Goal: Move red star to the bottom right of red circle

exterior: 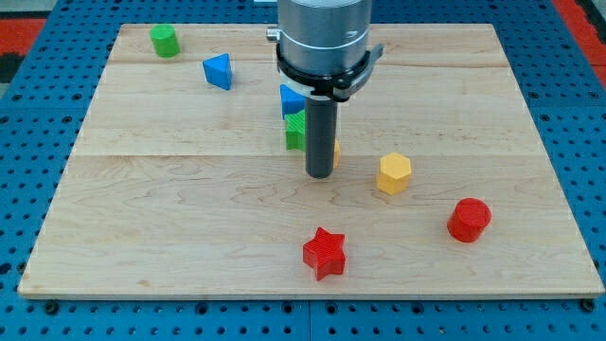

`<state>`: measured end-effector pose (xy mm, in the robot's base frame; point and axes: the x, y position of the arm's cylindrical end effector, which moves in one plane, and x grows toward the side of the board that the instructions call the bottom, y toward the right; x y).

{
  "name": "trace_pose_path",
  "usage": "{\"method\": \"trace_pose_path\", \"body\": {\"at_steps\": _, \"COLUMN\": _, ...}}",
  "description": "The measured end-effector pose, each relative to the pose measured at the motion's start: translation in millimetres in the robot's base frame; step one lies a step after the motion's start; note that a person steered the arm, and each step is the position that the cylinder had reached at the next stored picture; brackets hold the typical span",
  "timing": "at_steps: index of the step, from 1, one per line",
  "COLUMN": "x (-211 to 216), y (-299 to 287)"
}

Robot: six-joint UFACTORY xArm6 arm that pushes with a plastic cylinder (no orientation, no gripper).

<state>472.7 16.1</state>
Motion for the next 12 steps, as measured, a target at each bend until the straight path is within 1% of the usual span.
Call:
{"method": "trace_pose_path", "body": {"at_steps": 1, "x": 49.6, "y": -72.4}}
{"method": "trace_pose_path", "body": {"at_steps": 2, "x": 99.9, "y": -84.7}}
{"method": "trace_pose_path", "body": {"at_steps": 3, "x": 122.7, "y": -43.8}}
{"method": "trace_pose_path", "body": {"at_steps": 4, "x": 122.7, "y": 43.3}}
{"method": "trace_pose_path", "body": {"at_steps": 5, "x": 119.1, "y": 33.6}}
{"method": "trace_pose_path", "body": {"at_steps": 6, "x": 97.1, "y": 13.4}}
{"method": "trace_pose_path", "body": {"at_steps": 7, "x": 84.9, "y": -7.3}}
{"method": "trace_pose_path", "body": {"at_steps": 8, "x": 61.9, "y": 27.1}}
{"method": "trace_pose_path", "body": {"at_steps": 9, "x": 89.4, "y": 99.6}}
{"method": "trace_pose_path", "body": {"at_steps": 10, "x": 95.9, "y": 53.7}}
{"method": "trace_pose_path", "body": {"at_steps": 11, "x": 126.0, "y": 38.8}}
{"method": "trace_pose_path", "body": {"at_steps": 12, "x": 113.7, "y": 107.9}}
